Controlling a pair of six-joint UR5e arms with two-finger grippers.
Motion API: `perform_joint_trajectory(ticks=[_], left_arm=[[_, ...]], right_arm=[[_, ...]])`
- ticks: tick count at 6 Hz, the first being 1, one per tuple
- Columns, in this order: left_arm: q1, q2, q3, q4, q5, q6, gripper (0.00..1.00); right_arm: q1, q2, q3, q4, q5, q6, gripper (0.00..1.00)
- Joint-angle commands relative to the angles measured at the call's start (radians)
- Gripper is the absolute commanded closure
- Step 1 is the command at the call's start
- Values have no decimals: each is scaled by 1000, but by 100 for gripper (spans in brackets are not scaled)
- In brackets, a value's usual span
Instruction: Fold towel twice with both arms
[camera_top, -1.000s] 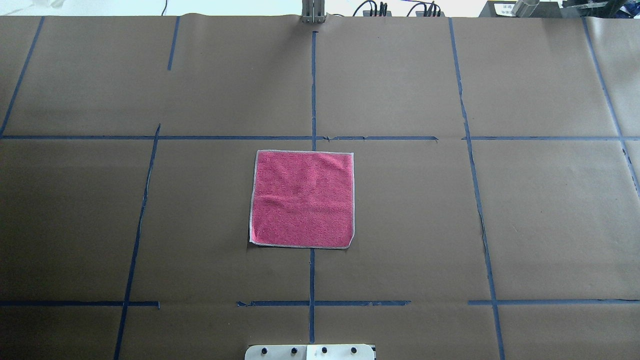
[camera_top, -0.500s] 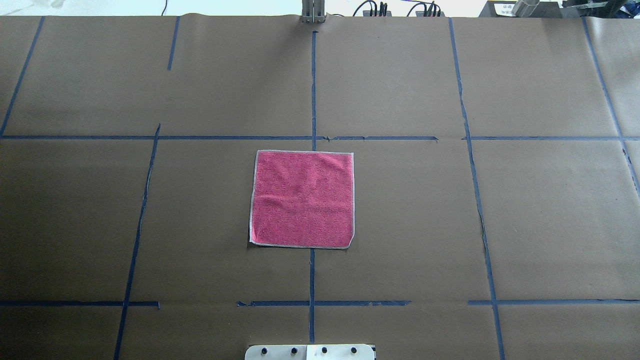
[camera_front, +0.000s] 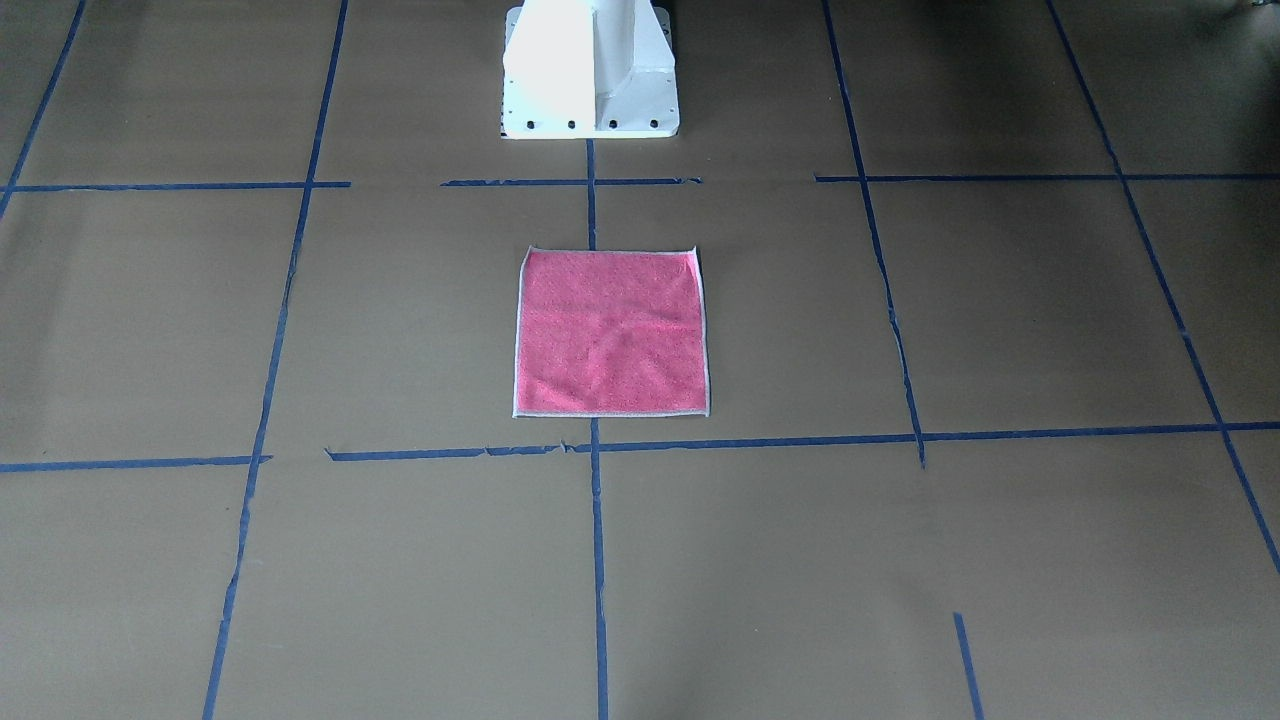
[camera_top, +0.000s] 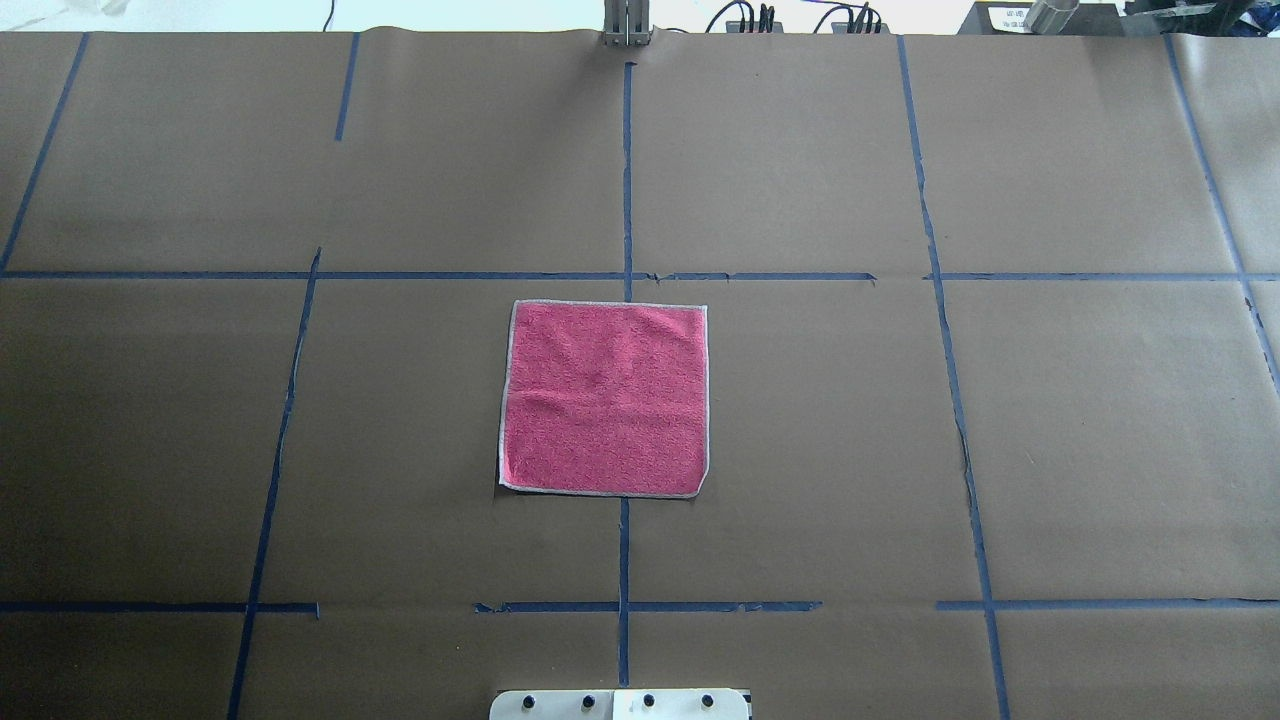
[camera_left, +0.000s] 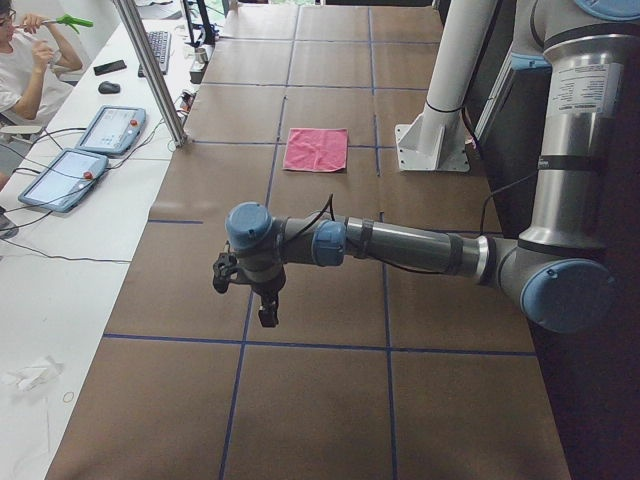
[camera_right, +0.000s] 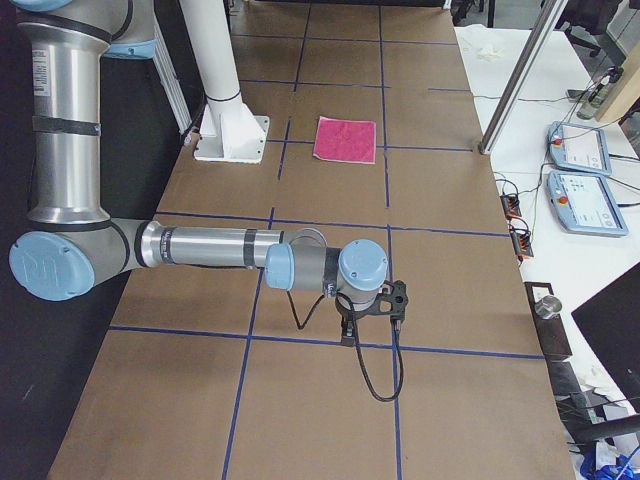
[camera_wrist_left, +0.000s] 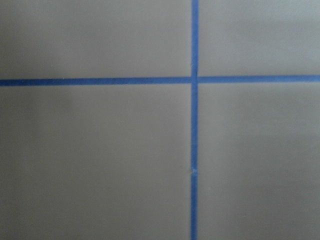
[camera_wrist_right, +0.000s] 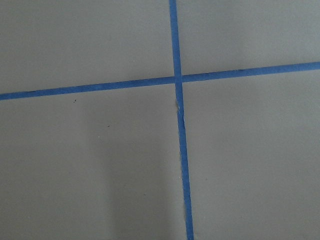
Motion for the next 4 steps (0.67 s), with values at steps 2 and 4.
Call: perform_joint_trajectory(ticks=[2,4], left_arm=[[364,-159,-200,-3,2,-632,0],[635,-341,-198,-5,189,-996,0]], right_arm=[[-34,91,4,0,8,97,0],[-169,155,99,2,37,380,0]])
